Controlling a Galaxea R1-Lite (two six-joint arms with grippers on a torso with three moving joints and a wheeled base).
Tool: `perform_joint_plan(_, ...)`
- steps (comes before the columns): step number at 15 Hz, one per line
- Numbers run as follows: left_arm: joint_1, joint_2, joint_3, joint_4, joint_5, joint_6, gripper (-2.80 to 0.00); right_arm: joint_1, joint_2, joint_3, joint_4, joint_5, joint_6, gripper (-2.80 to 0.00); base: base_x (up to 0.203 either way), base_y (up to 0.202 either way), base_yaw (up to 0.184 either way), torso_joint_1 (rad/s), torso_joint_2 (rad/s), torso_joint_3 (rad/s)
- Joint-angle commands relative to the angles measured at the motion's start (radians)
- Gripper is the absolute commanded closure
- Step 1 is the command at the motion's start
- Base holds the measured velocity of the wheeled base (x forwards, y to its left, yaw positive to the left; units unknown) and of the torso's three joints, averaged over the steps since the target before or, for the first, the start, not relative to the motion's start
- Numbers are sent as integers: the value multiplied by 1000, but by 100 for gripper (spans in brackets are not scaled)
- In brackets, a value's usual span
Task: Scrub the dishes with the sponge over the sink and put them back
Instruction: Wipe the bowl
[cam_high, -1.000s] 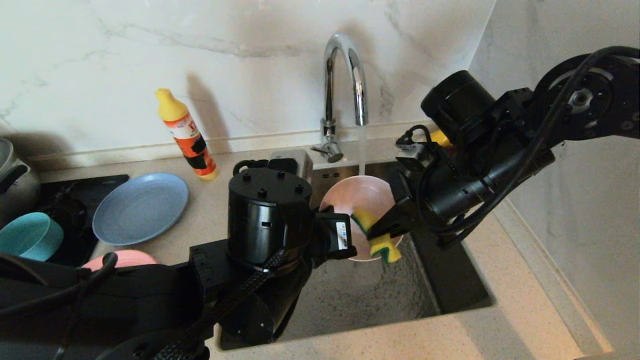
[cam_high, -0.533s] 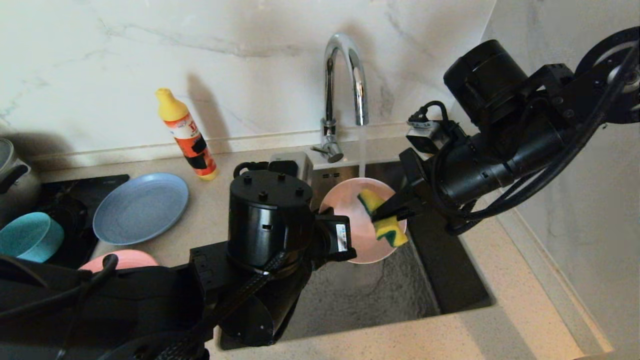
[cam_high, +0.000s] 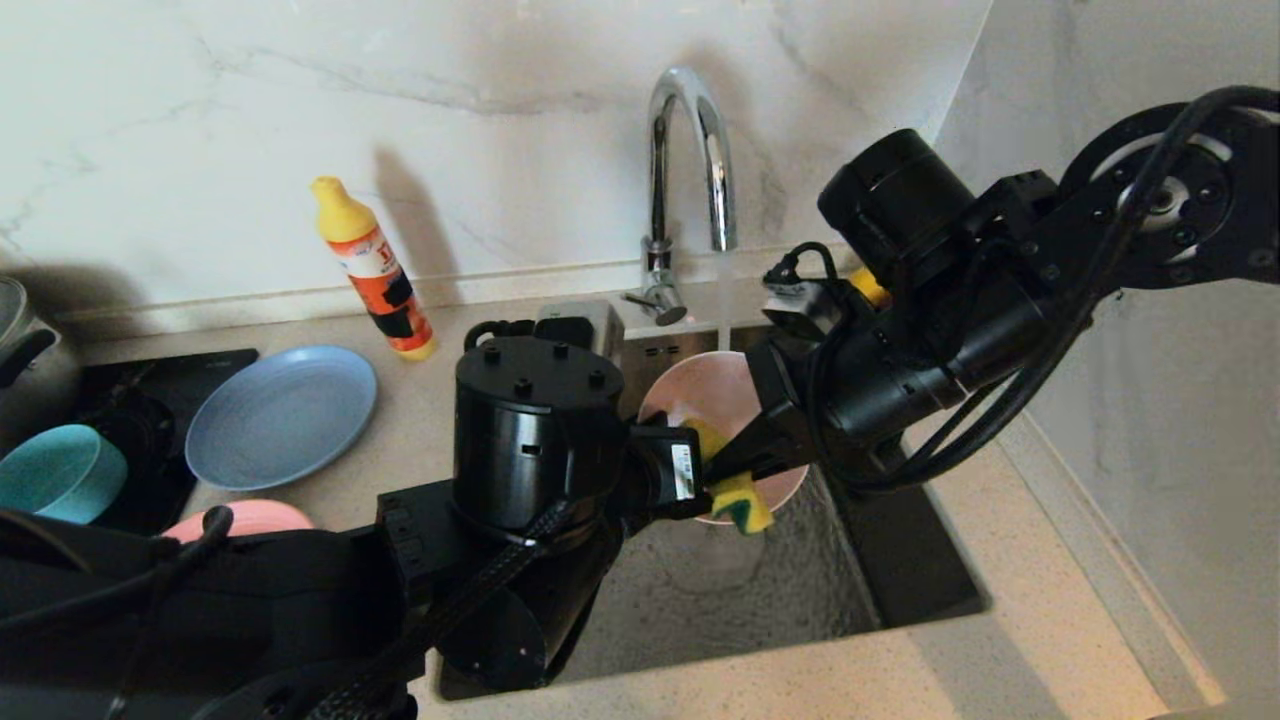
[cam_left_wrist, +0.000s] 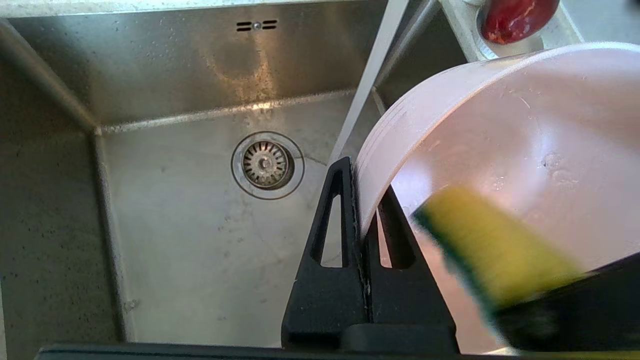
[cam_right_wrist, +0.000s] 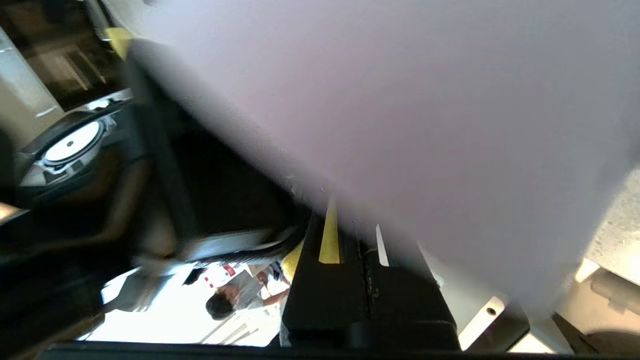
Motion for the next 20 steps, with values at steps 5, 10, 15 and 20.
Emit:
perform_joint_plan(5,0,-6,-3,-4,4,0,0,-38,-6,10,54,2,8,0,0,0,0,0,0,0)
perform_joint_plan(10,1,-5,-3,-2,5,1,0,-87,-58,5,75,2,5,0,0,0,0,0,0,0)
perform_joint_plan(15,3,-5,-5,-2,6,1,0,-102,-121,-2,75,3,7,0,0,0,0,0,0,0)
perform_joint_plan(20,15,-7,2,-3,5,0,0,-161,-165,-1,77,5,2,0,0,0,0,0,0,0)
